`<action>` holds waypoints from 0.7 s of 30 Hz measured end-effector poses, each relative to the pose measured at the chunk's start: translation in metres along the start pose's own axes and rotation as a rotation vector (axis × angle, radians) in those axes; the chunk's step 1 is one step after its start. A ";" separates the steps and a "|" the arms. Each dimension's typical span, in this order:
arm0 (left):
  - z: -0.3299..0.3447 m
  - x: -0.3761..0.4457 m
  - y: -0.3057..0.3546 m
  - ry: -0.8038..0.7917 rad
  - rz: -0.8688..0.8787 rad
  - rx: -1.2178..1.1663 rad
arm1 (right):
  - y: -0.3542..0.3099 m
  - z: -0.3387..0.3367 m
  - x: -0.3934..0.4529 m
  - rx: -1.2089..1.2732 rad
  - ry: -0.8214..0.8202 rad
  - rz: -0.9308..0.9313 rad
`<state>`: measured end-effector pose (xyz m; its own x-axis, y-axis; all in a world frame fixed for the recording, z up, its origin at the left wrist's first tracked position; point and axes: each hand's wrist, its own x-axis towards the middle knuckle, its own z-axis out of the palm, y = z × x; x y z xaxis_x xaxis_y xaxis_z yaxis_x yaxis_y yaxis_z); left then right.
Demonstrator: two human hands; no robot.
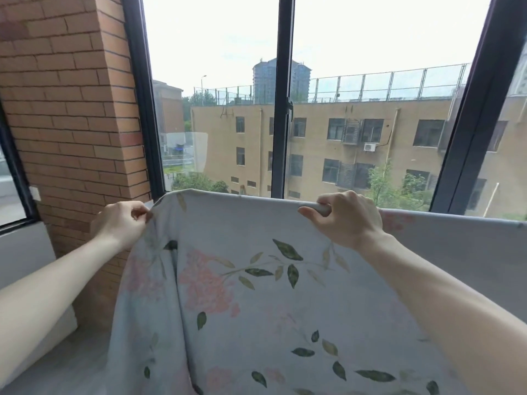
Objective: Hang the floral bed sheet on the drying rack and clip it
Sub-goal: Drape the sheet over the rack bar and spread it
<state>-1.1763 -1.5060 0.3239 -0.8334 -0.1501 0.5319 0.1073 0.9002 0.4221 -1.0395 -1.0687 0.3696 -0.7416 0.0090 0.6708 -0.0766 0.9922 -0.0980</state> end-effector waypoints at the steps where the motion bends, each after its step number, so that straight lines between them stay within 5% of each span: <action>1: -0.006 0.002 0.000 0.001 0.006 0.012 | -0.001 -0.001 -0.001 -0.008 0.008 -0.011; 14: -0.078 0.120 0.114 0.183 0.013 -0.274 | -0.017 -0.011 -0.002 -0.036 0.038 -0.027; 17: -0.053 0.150 0.149 0.071 -0.085 -0.405 | -0.012 -0.013 0.002 -0.028 0.012 0.012; 21: 0.022 0.153 0.147 -0.341 -0.097 -0.176 | -0.006 -0.009 0.002 -0.021 -0.091 0.077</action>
<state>-1.2999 -1.3876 0.4505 -0.9733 -0.0603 0.2213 0.0854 0.8001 0.5937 -1.0346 -1.0740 0.3777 -0.8019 0.0747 0.5927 -0.0037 0.9915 -0.1301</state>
